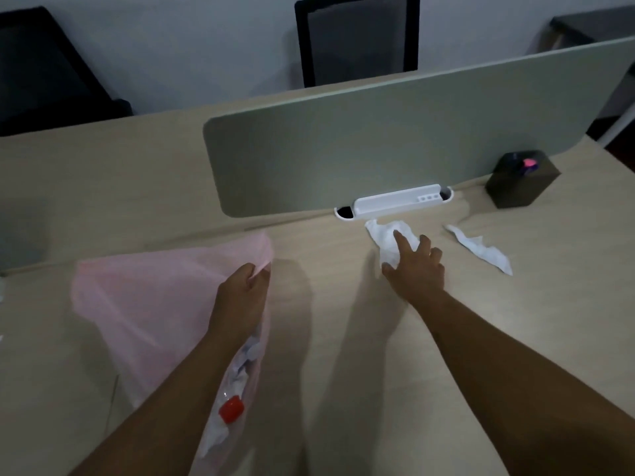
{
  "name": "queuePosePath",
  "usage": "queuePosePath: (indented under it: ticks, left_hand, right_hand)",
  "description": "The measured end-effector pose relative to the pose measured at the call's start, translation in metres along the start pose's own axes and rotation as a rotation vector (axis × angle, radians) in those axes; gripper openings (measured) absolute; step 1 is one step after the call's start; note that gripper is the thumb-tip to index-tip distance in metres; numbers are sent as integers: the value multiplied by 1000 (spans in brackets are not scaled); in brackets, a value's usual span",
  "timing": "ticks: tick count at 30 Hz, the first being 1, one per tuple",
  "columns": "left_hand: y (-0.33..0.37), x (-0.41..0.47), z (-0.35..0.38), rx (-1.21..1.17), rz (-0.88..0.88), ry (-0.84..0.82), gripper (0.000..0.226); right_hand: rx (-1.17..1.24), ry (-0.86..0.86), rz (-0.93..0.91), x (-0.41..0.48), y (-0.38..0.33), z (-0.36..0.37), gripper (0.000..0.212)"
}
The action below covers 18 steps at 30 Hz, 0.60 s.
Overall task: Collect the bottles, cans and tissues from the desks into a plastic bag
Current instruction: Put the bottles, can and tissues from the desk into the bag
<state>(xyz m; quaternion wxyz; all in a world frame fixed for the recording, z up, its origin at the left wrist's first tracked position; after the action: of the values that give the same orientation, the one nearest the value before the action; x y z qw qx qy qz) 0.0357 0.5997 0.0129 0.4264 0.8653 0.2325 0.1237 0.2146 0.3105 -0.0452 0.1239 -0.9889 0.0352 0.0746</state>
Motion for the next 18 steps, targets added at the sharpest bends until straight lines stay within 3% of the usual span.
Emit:
queuePosePath:
  ticks: [3, 5, 9, 11, 15, 18]
  left_hand:
    - [5, 12, 21, -1, 20, -15, 40]
    - [15, 20, 35, -5, 44, -36, 40]
    - [35, 36, 71, -18, 93, -92, 44]
    - [44, 44, 91, -5, 113, -114, 46]
    - [59, 50, 122, 4, 139, -152, 46]
    - [64, 48, 127, 16, 138, -158, 46]
  right_hand:
    - [-18, -51, -37, 29, 8, 13, 63]
    - [4, -55, -128, 39, 10, 21, 44]
    - [2, 196, -163, 60, 39, -4, 11]
    - [-48, 326, -95, 72, 71, -19, 10]
    - [30, 317, 126, 84, 139, -24, 14]
    - [81, 312, 26, 72, 135, -21, 16]
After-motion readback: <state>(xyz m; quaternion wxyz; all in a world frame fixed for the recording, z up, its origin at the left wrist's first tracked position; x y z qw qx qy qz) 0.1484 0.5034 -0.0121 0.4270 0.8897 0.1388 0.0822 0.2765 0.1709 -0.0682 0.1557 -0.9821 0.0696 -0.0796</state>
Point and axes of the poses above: each hand's wrist, its own x-axis towards the middle knuckle, its own z-axis out of the palm, y = z × x, the point moved 10 cm from there along x, towards the middle knuckle, and after that the axes turned 10 degrees about z, right-handed, at the moved point
